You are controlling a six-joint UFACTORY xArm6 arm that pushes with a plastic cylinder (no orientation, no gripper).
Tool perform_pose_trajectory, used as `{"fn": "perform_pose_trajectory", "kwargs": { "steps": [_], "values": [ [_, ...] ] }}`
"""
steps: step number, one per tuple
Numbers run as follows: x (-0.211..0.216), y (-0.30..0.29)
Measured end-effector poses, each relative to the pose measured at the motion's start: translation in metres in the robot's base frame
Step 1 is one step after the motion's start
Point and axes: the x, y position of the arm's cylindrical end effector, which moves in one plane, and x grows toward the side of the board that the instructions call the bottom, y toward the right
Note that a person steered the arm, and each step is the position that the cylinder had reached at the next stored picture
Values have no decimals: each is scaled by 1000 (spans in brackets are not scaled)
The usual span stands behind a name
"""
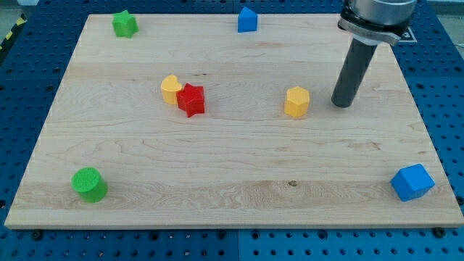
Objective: Push the yellow hexagon closer to the red star
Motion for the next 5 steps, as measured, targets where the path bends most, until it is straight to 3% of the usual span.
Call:
{"fn": "perform_pose_trajectory", "kwargs": {
  "steps": [4,5],
  "values": [
    [1,-140],
    [-1,-149]
  ]
}}
